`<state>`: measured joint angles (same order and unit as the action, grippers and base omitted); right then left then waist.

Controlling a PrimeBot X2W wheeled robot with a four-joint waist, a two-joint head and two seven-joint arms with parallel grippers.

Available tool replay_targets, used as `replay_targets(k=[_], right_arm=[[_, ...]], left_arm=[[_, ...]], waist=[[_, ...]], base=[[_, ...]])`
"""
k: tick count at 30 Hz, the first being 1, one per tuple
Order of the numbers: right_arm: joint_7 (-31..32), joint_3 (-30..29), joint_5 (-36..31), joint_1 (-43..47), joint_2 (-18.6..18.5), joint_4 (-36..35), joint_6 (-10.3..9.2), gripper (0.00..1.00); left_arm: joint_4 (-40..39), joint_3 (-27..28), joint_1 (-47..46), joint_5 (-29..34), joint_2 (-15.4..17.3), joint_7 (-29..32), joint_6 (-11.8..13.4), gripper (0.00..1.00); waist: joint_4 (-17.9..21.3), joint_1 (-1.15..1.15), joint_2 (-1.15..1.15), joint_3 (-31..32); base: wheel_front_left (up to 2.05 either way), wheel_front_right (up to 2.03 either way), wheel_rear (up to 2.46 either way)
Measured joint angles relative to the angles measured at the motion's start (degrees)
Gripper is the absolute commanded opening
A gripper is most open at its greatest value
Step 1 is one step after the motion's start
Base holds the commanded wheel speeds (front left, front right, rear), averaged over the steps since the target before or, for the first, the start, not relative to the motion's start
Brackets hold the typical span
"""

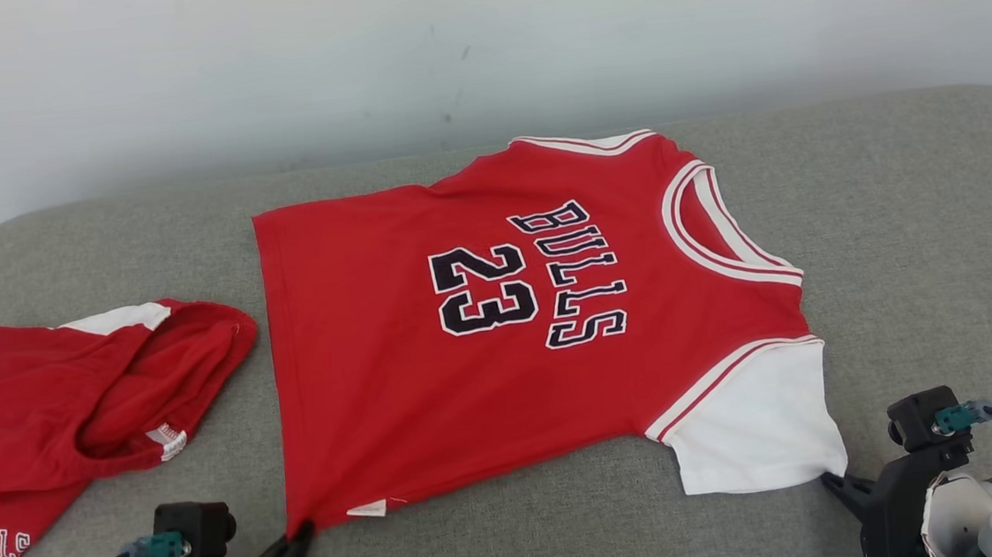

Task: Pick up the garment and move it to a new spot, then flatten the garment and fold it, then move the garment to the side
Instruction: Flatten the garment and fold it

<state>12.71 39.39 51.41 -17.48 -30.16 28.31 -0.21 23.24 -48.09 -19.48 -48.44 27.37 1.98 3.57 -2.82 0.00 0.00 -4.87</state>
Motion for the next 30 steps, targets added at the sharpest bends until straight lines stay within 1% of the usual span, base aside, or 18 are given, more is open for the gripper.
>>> replay_targets(k=[7, 10, 12, 14, 15, 17, 18, 20, 22, 23, 24, 25, 26, 27, 28, 30], right_arm=[[-1.2, -1.0, 0.5, 0.0, -0.2, -0.9, 0.24, 0.00], [-1.5, -1.5, 1.0, -0.8, 0.5, -2.0, 0.30, 0.00], [-1.3, -1.7, 1.2, -2.3, 1.3, -2.6, 0.34, 0.00], [-0.2, -1.3, 0.9, -5.3, 2.1, -2.9, 0.73, 0.00], [0.5, -1.1, 0.7, -7.5, 2.8, -2.8, 0.73, 0.00], [1.8, -1.9, 1.2, -12.7, 4.9, -2.6, 0.73, 0.00], [2.9, -2.4, 1.7, -15.6, 6.0, -2.2, 0.73, 0.00], [4.9, -4.1, 2.8, -23.1, 8.3, -0.1, 0.53, 0.00], [6.2, -7.5, 4.5, -32.8, 10.9, 2.8, -1.45, 0.00], [6.5, -9.1, 4.0, -38.4, 11.9, 3.7, -2.71, 0.00], [6.0, -12.4, 2.1, -43.4, 13.1, 3.2, -4.31, 0.00], [4.6, -16.1, -0.4, -48.1, 14.0, 1.8, -5.59, 0.00], [2.6, -18.9, -1.8, -52.5, 14.9, 0.8, -6.01, 0.00], [-0.1, -22.3, -1.6, -56.5, 16.5, -0.3, -6.54, 0.00], [-2.0, -23.9, -1.1, -60.2, 17.4, -1.0, -6.42, 0.00], [-4.9, -22.3, -1.1, -67.6, 17.4, -1.7, -5.64, 0.00]], left_arm=[[-5.4, 1.1, 1.5, -0.7, 0.2, -0.9, -0.6, 0.00], [-7.2, 2.9, 0.8, -4.5, -0.3, -1.0, -2.8, 0.00], [-7.3, 3.3, -1.3, -5.1, -0.2, 0.1, -4.2, 0.00], [-7.2, 4.9, -4.3, -7.7, 0.0, 1.5, -5.8, 0.00], [-6.9, 5.1, -6.4, -7.7, 0.4, 2.6, -6.5, 0.00], [-5.6, 6.7, -11.6, -8.8, 0.7, 4.7, -7.9, 0.00], [-4.5, 7.8, -14.7, -10.5, 0.6, 6.0, -8.2, 0.00], [-1.5, 10.2, -23.1, -11.8, -0.1, 8.7, -8.4, 0.00], [2.2, 12.5, -33.7, -11.5, -0.6, 10.6, -8.4, 0.00], [3.9, 14.2, -39.3, -10.5, -0.6, 11.5, -8.1, 0.00], [4.3, 17.4, -44.2, -8.7, -0.8, 11.5, -7.5, 0.00], [4.2, 20.8, -48.8, -7.0, -1.3, 10.8, -6.4, 0.00], [3.9, 22.7, -52.9, -5.5, -1.7, 9.8, -6.1, 0.00], [3.1, 23.9, -56.7, -4.7, -2.2, 8.6, -6.0, 0.00], [2.4, 24.6, -60.3, -4.7, -3.3, 7.7, -6.2, 0.00], [1.0, 23.9, -67.2, -5.7, -5.7, 5.7, -7.0, 0.00]], waist=[[0.1, 0.00, 0.00, -1.5], [0.3, 0.01, 0.00, -2.5], [0.5, 0.01, 0.00, -3.4], [0.8, 0.01, 0.01, -4.4], [1.0, 0.01, 0.01, -5.0], [1.4, 0.02, 0.01, -6.2], [1.7, 0.02, 0.01, -6.9], [2.2, 0.02, 0.02, -8.3], [2.8, 0.03, 0.03, -9.7], [3.1, 0.03, 0.03, -10.5], [3.4, 0.04, 0.03, -11.2], [3.8, 0.04, 0.02, -12.0], [4.0, 0.03, 0.02, -12.8], [4.3, 0.02, 0.02, -13.6], [4.5, 0.02, 0.02, -14.4], [4.6, 0.02, 0.02, -16.2]], base=[[0.00, 0.00, 0.00], [0.00, 0.00, 0.00], [0.00, 0.00, 0.00], [0.00, 0.00, 0.00], [0.00, 0.00, 0.00], [0.00, 0.00, 0.00], [0.00, 0.00, 0.00], [0.00, 0.00, 0.00], [0.00, 0.00, 0.00], [0.00, 0.00, 0.00], [0.00, 0.00, 0.00], [0.00, 0.00, 0.00], [0.00, 0.00, 0.00], [0.00, 0.00, 0.00], [0.00, 0.00, 0.00], [0.00, 0.00, 0.00]])
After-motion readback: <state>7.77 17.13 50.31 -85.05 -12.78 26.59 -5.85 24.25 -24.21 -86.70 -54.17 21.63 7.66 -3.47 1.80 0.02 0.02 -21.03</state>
